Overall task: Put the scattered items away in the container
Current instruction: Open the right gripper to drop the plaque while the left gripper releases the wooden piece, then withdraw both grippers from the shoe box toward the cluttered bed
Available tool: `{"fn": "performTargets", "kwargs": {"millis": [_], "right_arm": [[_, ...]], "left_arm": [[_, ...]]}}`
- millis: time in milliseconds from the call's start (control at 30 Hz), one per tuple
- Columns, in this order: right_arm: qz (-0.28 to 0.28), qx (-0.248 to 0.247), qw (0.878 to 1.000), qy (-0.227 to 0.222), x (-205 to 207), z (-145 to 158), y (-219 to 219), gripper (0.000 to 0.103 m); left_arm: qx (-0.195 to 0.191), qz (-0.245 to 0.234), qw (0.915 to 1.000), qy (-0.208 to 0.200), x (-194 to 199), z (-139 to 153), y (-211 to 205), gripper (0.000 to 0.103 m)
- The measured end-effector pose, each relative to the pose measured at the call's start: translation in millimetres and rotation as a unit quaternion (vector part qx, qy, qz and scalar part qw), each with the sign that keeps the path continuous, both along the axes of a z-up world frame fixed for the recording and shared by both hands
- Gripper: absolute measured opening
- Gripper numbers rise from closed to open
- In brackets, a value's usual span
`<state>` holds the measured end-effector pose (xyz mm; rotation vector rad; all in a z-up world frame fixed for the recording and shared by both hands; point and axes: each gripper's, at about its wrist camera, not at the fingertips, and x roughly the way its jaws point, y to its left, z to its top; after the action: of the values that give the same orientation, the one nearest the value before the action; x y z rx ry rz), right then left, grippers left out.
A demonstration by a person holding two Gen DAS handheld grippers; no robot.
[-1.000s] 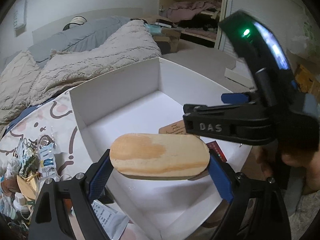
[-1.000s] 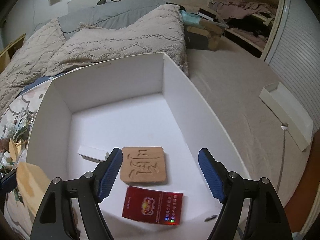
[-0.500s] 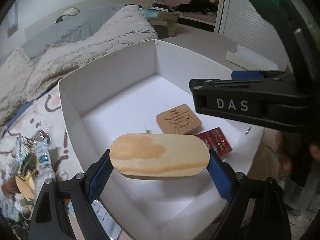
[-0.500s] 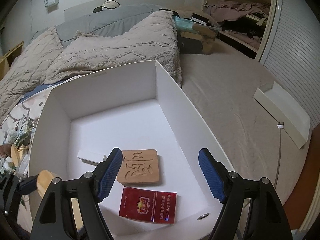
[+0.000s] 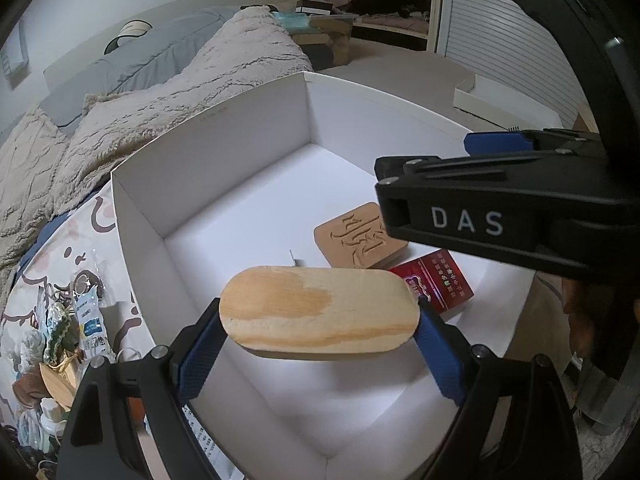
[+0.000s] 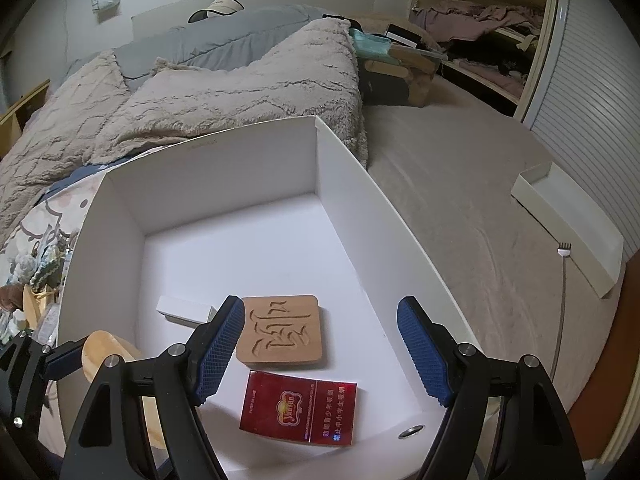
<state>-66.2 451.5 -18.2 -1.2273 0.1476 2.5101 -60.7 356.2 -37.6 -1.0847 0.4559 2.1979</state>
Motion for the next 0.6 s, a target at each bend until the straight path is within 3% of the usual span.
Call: {"fn": "performTargets", "kwargs": {"millis": [233, 367, 600], "right_arm": [[0.002, 0.000, 1.000, -0.001, 0.3, -0.2, 0.2, 0.079], [0.001, 0.001, 1.000, 0.000, 1.2, 0.0, 0.0, 0.079], [0.001, 0.000, 1.000, 0.005, 3.2, 1.6, 0.3, 0.079]], "left_arm": [[0.000, 0.003, 1.0000, -0.001, -0.3, 0.1, -0.1, 0.090], [0.005, 0.009, 0.9999, -0.006, -2.2, 1.1, -1.5, 0.099], [0.007, 0.018, 0.9997, 0.015, -0.2, 8.8, -6.1, 0.102]]}}
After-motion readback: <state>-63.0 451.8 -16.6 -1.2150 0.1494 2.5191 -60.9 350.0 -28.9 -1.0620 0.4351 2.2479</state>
